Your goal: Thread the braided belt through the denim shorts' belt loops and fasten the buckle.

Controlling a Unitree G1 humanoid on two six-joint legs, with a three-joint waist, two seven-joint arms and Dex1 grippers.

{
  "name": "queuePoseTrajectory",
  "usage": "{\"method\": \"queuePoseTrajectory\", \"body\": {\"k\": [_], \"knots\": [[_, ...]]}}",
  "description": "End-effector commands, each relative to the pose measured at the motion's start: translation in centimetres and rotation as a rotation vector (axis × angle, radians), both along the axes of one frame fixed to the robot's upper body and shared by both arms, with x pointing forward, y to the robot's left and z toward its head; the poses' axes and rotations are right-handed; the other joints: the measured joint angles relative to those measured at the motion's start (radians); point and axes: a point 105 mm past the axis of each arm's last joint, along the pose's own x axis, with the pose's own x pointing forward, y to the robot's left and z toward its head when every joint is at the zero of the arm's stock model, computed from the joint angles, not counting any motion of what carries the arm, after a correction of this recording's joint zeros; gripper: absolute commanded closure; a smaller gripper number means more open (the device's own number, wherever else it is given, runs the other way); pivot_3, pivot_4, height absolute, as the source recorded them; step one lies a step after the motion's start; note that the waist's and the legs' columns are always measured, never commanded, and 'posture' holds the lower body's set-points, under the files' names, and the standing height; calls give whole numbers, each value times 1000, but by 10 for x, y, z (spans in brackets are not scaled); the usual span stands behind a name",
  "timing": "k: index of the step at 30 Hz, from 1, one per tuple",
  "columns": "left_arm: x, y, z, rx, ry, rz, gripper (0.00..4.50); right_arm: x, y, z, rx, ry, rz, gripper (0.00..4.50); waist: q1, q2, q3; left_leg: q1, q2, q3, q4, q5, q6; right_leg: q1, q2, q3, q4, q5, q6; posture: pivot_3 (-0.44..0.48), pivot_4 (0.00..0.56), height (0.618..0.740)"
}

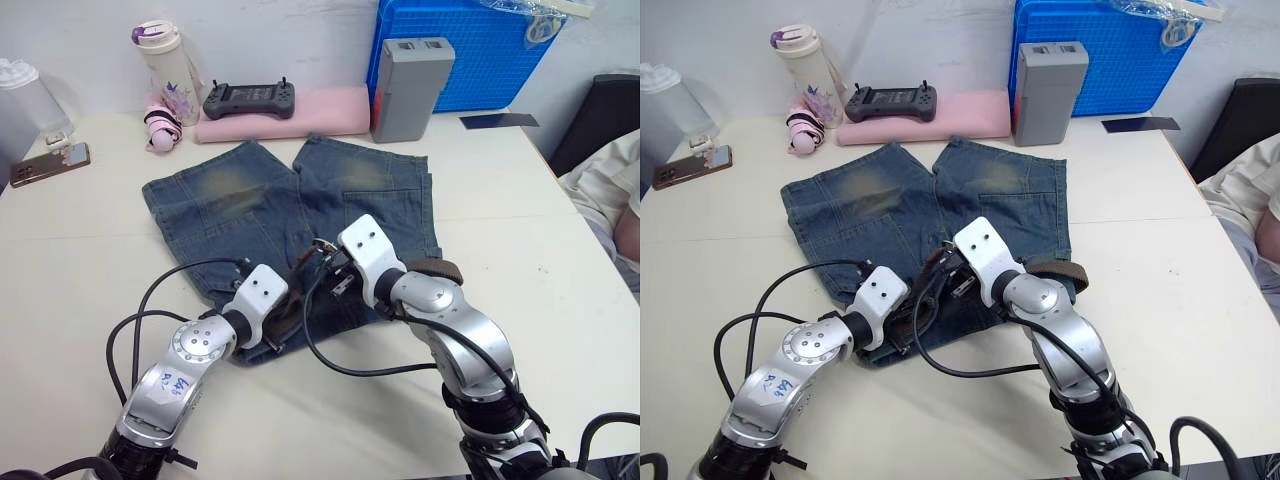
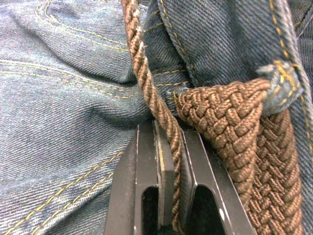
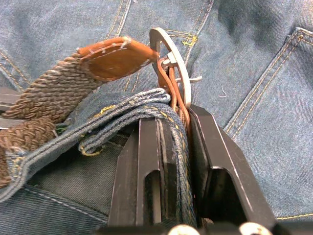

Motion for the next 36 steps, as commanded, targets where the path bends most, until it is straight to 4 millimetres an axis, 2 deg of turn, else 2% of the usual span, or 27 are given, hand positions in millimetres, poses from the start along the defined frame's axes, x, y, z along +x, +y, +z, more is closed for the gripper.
{"method": "queuePoseTrajectory", "body": {"k": [1,7,22,36], "knots": [[-14,8,-32,55,177,12,4500,2,-3,19,21,-92,-28,4391,0,0,0,0,0,0,0,0,0,0,0,0,0,0,0,0,150,712],[-7,1,-26,31,208,23,4500,0,2,19,-30,-130,3,4391,4,0,0,0,0,0,0,0,0,0,0,0,0,0,0,0,150,712],[-1,-15,-30,42,260,-7,4500,-3,9,17,-147,-211,47,4391,30,-1,-1,1,-1,0,2,1,0,1,-1,0,0,0,0,0,150,712],[22,-51,-9,-14,188,-76,4500,-7,15,7,-204,-207,92,4391,56,-2,-1,0,-2,-1,4,2,1,2,-3,0,0,0,1,0,150,712]]}}
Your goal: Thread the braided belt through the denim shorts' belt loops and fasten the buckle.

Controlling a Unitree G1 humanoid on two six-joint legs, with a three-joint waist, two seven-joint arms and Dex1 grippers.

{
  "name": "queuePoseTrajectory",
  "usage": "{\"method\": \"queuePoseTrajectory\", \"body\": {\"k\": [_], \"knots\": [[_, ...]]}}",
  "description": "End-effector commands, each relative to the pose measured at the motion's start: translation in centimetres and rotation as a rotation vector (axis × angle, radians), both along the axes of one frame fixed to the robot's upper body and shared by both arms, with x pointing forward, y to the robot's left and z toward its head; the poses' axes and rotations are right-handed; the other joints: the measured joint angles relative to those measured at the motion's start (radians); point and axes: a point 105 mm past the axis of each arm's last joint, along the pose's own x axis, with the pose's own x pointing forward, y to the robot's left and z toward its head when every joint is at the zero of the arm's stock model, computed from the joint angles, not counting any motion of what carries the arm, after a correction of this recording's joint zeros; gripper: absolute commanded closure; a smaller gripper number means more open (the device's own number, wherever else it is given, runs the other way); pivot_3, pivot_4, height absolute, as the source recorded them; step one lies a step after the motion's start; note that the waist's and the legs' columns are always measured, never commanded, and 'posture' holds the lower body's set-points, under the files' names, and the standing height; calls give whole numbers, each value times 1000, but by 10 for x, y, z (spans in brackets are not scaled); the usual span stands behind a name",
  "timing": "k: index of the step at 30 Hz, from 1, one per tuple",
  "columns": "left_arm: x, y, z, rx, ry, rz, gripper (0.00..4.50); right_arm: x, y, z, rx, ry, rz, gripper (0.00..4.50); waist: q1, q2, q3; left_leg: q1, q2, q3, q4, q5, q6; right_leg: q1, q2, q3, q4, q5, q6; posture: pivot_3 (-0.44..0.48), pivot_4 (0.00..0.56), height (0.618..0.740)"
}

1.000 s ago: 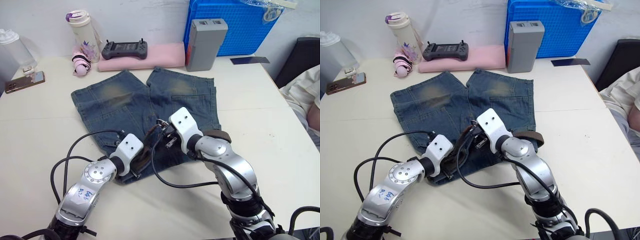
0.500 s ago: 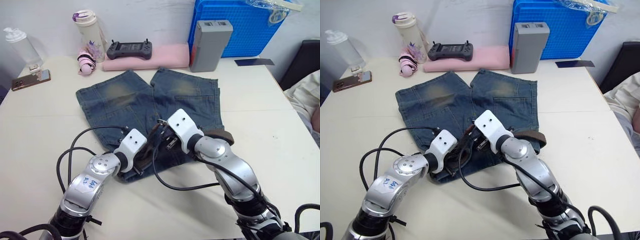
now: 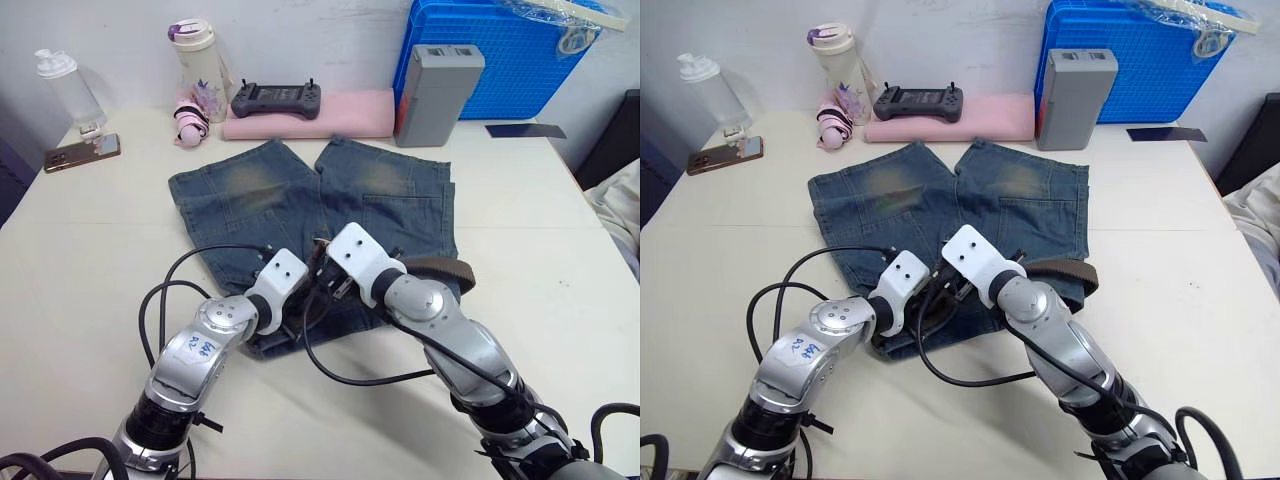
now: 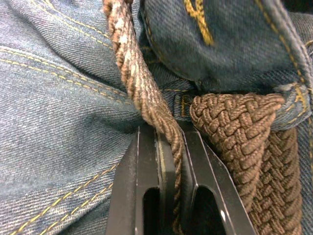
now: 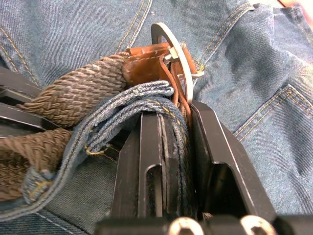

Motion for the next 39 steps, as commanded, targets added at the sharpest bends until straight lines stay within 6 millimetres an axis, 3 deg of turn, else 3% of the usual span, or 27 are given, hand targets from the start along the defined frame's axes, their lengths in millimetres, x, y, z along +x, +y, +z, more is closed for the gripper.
{"method": "queuePoseTrajectory", "body": {"k": [1,6,15,20,22,23,26,29,39], "knots": [[-1,-17,-16,19,55,-51,4500,-8,13,6,-8,-30,84,4391,2,0,0,0,0,0,0,0,0,0,0,0,0,0,0,0,150,712],[4,-27,-3,-2,0,-79,4500,-9,11,-1,-34,-11,88,4391,1,0,0,-1,0,0,1,0,0,0,0,0,0,0,0,0,150,712],[3,-29,2,19,-46,-141,4500,-26,18,-17,-114,55,218,4391,-1,0,0,-1,0,0,1,0,1,0,0,-1,0,0,0,0,150,712],[3,-25,0,43,-53,-150,4500,-32,13,-24,-170,80,279,4391,-1,0,0,-1,0,0,0,0,1,1,0,-1,0,0,0,0,150,712],[3,-23,-1,52,-53,-158,4500,-32,8,-25,-207,72,304,3360,-2,0,0,-1,0,0,0,0,1,1,1,-1,0,0,0,0,150,712],[2,-22,-2,57,-54,-162,4500,-34,7,-27,-229,72,330,3072,-2,0,0,-1,0,0,0,0,1,1,1,-1,-1,0,0,0,150,712],[3,-21,-3,67,-59,-164,4500,-40,5,-29,-257,77,388,1376,-3,-1,0,-1,0,0,0,0,1,1,1,-1,-1,0,1,0,150,712],[2,-19,-5,80,-63,-167,4500,-41,-2,-21,-250,66,419,236,-3,-1,0,-1,0,0,0,0,1,1,1,-1,-2,0,1,0,150,712],[1,-17,-9,102,-68,-174,4500,-24,-44,62,-113,-24,475,110,-1,-3,1,-2,0,-1,0,0,1,1,0,-2,-2,0,1,0,150,712]]}}
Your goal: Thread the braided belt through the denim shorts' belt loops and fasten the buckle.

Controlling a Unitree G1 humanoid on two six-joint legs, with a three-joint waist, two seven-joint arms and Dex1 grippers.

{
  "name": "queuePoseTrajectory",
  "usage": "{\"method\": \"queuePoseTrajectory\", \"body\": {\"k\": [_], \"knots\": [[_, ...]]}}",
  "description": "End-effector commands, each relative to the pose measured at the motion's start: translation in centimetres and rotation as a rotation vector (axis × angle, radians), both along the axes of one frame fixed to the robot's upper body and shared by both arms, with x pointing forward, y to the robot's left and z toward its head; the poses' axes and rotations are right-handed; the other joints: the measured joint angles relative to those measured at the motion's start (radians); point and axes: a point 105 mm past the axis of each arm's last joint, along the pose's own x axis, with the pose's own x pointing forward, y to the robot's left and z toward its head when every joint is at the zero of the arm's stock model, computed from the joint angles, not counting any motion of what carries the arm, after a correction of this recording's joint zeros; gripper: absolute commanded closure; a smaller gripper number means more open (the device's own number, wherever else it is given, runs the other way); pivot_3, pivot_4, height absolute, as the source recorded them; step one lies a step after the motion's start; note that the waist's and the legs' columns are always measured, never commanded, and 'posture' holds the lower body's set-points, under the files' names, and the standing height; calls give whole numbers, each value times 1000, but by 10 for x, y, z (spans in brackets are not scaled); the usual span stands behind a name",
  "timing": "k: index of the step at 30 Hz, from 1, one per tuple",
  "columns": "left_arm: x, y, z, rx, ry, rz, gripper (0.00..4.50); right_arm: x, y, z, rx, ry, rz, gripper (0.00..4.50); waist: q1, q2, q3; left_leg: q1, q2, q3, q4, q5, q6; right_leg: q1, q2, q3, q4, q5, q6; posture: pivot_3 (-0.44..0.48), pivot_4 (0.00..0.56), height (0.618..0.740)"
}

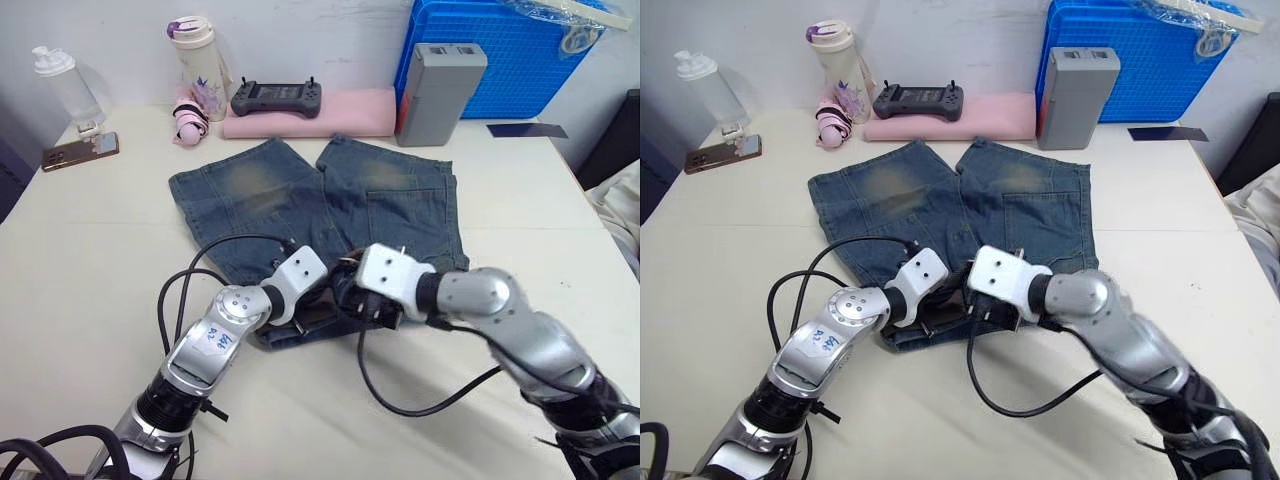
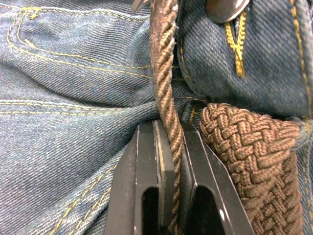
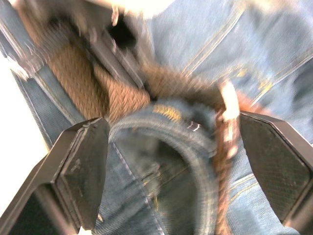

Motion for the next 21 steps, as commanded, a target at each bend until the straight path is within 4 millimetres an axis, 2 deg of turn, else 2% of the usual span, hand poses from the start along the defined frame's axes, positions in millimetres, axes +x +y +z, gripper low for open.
{"method": "queuePoseTrajectory", "body": {"k": [1,7,10,13,21], "knots": [[-6,-2,-14,22,48,-18,4500,6,-5,38,59,-104,54,110,-1,0,0,0,0,0,0,0,0,0,0,0,-1,0,0,0,150,712],[-7,-4,-15,21,45,-19,4500,38,-12,44,-98,-337,65,110,1,0,0,0,0,0,0,0,0,1,0,0,-1,0,0,0,150,712],[-7,-4,-14,25,41,-19,4500,49,-18,28,-272,-458,119,110,1,0,0,0,-1,1,0,0,1,1,0,-1,-1,1,1,0,150,712],[-7,-4,-15,27,39,-17,4500,51,-19,12,-339,-487,170,110,-1,-1,0,0,0,1,1,0,1,1,0,-1,-1,1,1,0,150,712],[-7,-4,-15,32,32,-17,4500,45,-10,-4,-357,-480,239,110,-1,-1,0,0,0,0,6,0,0,3,0,-1,0,1,1,0,150,712]]}}
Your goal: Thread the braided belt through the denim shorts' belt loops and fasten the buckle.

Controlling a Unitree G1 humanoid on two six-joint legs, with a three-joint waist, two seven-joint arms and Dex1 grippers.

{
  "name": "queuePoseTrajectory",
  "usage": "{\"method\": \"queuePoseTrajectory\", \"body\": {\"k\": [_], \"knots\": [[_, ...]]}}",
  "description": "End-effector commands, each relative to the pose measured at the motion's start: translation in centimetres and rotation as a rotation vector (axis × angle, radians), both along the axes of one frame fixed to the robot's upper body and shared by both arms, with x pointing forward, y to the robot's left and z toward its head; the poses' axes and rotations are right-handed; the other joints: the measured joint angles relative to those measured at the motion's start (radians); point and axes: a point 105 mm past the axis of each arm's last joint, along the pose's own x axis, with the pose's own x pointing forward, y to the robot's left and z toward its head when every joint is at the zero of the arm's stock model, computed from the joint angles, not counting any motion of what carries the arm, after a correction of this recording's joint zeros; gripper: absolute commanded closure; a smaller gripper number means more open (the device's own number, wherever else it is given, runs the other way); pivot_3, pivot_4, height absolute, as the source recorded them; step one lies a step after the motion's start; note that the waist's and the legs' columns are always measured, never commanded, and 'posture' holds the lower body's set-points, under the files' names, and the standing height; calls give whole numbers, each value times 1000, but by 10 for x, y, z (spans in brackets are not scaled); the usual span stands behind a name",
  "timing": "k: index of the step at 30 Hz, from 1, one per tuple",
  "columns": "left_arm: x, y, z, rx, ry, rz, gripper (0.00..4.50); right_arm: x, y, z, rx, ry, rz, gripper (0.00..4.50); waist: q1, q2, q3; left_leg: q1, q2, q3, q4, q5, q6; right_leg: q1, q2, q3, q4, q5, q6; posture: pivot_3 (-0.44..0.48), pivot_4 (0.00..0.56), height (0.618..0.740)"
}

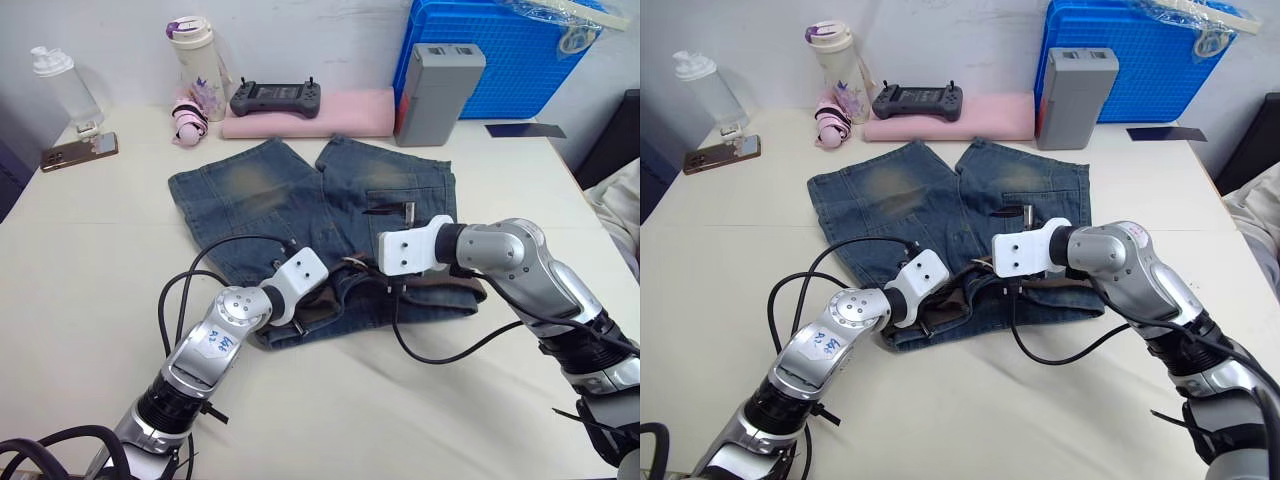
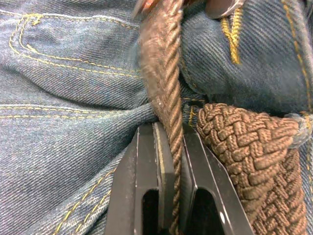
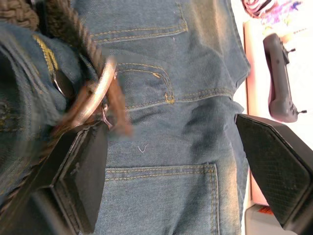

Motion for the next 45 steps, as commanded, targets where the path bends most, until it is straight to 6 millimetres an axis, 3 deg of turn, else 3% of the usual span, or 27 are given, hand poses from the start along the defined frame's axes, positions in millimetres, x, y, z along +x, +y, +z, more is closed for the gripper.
{"method": "queuePoseTrajectory", "body": {"k": [1,4,11,12,18,25,29,32,35,36,37,41,45], "knots": [[-7,-5,-14,21,46,-21,4500,-7,6,-4,-26,1,42,110,0,0,0,0,0,0,1,0,0,0,0,0,0,0,0,0,150,712],[-7,-4,-14,24,43,-22,4500,-8,5,-8,-37,17,41,894,0,0,0,0,0,-1,2,0,0,1,0,0,0,0,0,0,150,712],[-6,-4,-14,29,39,-20,4500,-10,4,-12,-40,38,33,4177,0,0,0,0,0,-1,3,0,0,1,0,0,0,0,0,0,150,712],[-6,-4,-14,29,38,-21,4500,-10,4,-12,-40,41,32,4436,0,0,0,0,0,-1,3,0,0,1,0,0,0,0,0,0,150,712],[-6,0,-11,-2,43,-13,4500,-13,6,-15,-31,56,22,4436,0,0,0,0,0,-1,3,0,0,1,0,0,1,0,0,0,150,712],[-28,27,12,-230,202,6,1806,-14,6,-14,-3,65,-6,4500,-5,0,0,0,1,-1,3,-1,0,1,1,-1,2,0,0,0,150,712],[-48,55,40,-391,272,-57,1806,-13,7,-13,21,64,-25,4500,-7,-1,2,0,1,-2,4,-1,0,1,1,-1,1,0,0,0,150,712],[-46,88,56,-474,287,-43,2564,-13,10,-13,39,66,-27,4500,-11,-2,5,0,2,-3,5,-1,-1,1,1,-1,1,-1,-1,0,150,712],[-38,103,69,-520,267,-44,3939,-13,13,-12,52,63,-27,4500,-11,-1,5,0,2,-3,6,-1,-1,1,1,-1,2,-1,-1,0,150,712],[-28,109,68,-494,249,-11,4398,-14,13,-12,55,63,-27,4500,-11,-1,5,0,1,-3,6,-1,-1,1,1,-1,2,-1,-1,0,150,712],[-21,113,67,-472,236,12,4479,-14,13,-12,57,62,-27,4500,-10,-2,5,0,1,-3,6,-1,-1,1,1,-1,2,-1,-1,0,150,712],[4,116,35,-256,217,36,4479,-16,15,-11,69,60,-30,4500,-10,-2,5,0,1,-2,5,-1,-2,1,1,-1,3,-1,-1,0,150,712],[2,108,-3,-104,261,-36,4479,-17,3,-6,81,48,-55,4500,-16,-2,5,-1,1,-1,4,-3,-1,0,2,-1,3,-1,-1,0,150,712]]}}
